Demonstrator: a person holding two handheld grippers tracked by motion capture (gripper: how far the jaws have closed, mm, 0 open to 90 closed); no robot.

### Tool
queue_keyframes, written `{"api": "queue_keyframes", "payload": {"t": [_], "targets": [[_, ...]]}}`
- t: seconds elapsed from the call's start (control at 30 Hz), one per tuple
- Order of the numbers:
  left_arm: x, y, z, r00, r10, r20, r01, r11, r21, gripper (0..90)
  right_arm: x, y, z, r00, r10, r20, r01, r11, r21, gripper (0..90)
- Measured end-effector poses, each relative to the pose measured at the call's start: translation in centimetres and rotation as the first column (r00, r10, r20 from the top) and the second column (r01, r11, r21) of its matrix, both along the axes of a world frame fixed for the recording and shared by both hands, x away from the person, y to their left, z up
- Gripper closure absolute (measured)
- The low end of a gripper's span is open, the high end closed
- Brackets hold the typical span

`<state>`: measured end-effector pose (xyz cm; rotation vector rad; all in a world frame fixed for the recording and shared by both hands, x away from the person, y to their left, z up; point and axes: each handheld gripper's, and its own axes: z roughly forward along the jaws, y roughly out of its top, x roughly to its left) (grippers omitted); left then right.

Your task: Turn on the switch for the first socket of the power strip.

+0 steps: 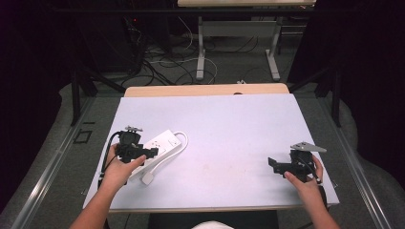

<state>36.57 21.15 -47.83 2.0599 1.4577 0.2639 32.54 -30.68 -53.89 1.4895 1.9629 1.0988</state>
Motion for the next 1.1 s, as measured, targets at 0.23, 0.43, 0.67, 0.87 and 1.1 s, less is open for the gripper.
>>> {"api": "queue_keyframes", "payload": {"t": [0.23,0.43,0.67,0.87,1.1], "targets": [[0.8,-0.2,0.6,0.9999,0.009,-0.010,-0.009,0.9998,-0.015,34.8,0.0,-0.1,0.0,1.0000,0.002,0.004,-0.002,1.000,-0.006,0.8],[1.5,-0.2,0.8,0.9987,0.028,-0.043,-0.030,0.9981,-0.055,36.3,0.1,-0.1,-0.1,1.0000,-0.004,0.006,0.004,1.000,-0.005,0.9],[2.2,-0.4,1.0,0.9970,0.049,-0.060,-0.053,0.9957,-0.076,39.1,0.1,-0.2,-0.1,1.0000,-0.004,0.004,0.004,1.000,-0.008,1.0],[2.7,-0.4,0.8,0.9952,0.060,-0.078,-0.067,0.9942,-0.085,43.4,0.1,-0.2,-0.1,1.0000,0.005,0.000,-0.005,1.000,-0.013,1.0],[3.2,-0.6,0.5,0.9944,0.072,-0.078,-0.079,0.9931,-0.087,52.0,0.1,-0.3,-0.2,1.0000,0.007,-0.003,-0.007,1.000,-0.014,1.2]]}}
